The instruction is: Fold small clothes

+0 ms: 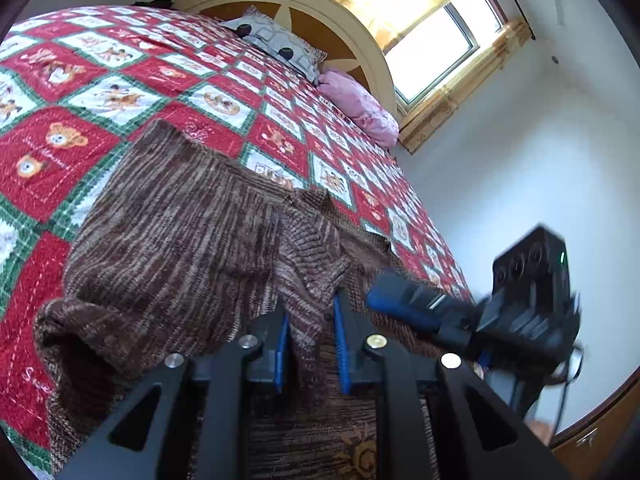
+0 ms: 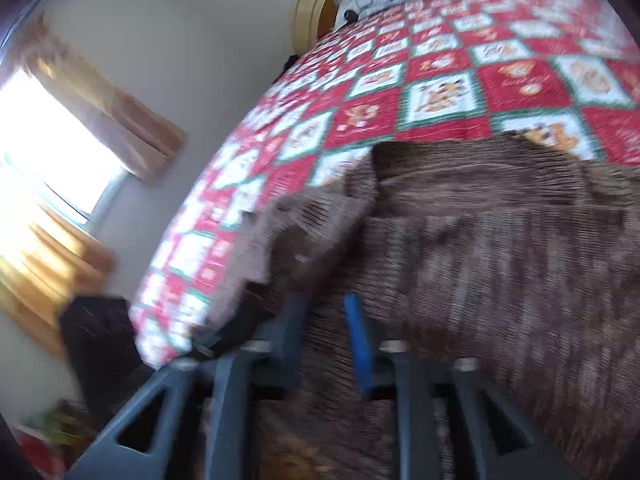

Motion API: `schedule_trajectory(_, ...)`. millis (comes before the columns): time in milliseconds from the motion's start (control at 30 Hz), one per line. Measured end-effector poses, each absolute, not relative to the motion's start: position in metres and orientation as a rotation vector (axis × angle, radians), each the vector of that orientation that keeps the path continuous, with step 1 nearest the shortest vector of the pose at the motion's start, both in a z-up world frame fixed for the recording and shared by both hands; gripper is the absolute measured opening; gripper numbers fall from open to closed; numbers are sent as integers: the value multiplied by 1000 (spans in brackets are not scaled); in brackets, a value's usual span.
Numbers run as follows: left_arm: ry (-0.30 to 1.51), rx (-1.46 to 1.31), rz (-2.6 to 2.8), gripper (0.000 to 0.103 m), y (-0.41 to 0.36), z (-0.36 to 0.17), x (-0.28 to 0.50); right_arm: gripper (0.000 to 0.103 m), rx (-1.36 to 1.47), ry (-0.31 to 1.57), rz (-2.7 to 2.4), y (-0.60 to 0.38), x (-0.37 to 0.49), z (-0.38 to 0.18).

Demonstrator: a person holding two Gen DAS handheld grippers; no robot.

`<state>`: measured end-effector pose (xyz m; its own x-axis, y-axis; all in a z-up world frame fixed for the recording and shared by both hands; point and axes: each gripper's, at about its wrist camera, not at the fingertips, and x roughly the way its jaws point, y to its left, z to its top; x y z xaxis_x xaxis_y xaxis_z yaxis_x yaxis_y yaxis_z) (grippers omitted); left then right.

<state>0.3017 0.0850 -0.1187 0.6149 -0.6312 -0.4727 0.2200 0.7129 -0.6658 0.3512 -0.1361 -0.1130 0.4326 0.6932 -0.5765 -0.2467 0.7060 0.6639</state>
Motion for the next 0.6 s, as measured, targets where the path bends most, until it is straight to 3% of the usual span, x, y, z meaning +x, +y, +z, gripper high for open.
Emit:
schedule_trajectory(33,759,-595,-522,20,85,-118,302,63,539,926,629,-134,352,-107)
schedule_trajectory(167,761,-579,-513,20,83,-118,302,63,444,892,663,-105,367,-87)
schedule_trajectory(367,753,-506,-530,20,73,-113,300,63,359,1107,663,-65,390,-120)
schedule_trajectory(400,753,-498,-531,21,72,-113,299,60,337,1114,663,-61,389,-124)
schedule_trajectory(467,749,-494,-536,22,71,-112,299,36,289,1092,651,-61,385,-122)
schedule_trajectory(500,747,-494,-544,24,71,-112,299,9,303,1102,658,-63,386,-123)
schedule_trajectory(600,721,-492,-582,37,71,-108,296,6,309,1037,633,-79,379,-113)
